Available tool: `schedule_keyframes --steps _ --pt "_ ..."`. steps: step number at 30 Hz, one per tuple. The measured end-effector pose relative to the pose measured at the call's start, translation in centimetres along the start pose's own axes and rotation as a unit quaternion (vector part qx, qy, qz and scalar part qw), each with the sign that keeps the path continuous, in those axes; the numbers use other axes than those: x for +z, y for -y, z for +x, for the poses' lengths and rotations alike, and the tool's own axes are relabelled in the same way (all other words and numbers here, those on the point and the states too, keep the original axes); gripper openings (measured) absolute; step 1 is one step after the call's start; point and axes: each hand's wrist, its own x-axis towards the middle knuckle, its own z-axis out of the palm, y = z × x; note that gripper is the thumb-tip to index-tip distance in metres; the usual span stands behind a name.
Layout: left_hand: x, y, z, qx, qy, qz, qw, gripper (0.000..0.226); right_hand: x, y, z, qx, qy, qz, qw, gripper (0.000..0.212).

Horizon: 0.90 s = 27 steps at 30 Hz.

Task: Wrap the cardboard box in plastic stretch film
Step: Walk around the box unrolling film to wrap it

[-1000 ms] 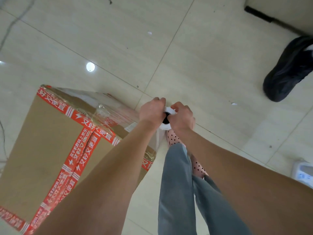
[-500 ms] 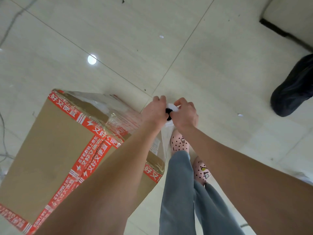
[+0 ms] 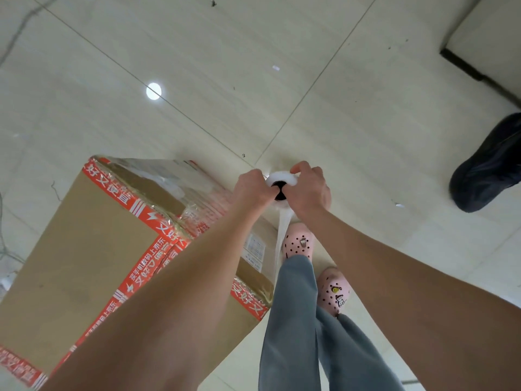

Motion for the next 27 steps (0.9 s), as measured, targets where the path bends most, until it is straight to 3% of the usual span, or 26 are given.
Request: schedule_keyframes --steps 3,9,15,22,27 --pt "-0.3 -0.5 0.0 0.049 0.004 0.055 0.997 0.019 -0.4 0.6 0.5 -0.011 0.014 -0.003 1.000 0.031" --pt "-0.8 -2.5 0.6 0.161 -0.067 0.181 0.968 0.016 -0.8 0.9 1.6 -0.021 0.012 -0.009 1.000 0.025" --pt "-1.6 -3.3 1.3 0.089 -0.048 0.105 0.989 0.005 -1.9 1.9 2.9 -0.088 0.024 -0.074 0.993 0.030" --pt "-2.5 -4.3 2.2 -0.047 -0.035 -0.023 0.998 0.022 -3.5 3.3 4.7 -0.088 0.000 -0.100 0.991 0.033" --pt "-3.0 -5.8 3.1 0.038 -0.093 0.068 0.993 0.016 -4.5 4.7 6.1 -0.090 0.014 -0.114 0.989 0.029"
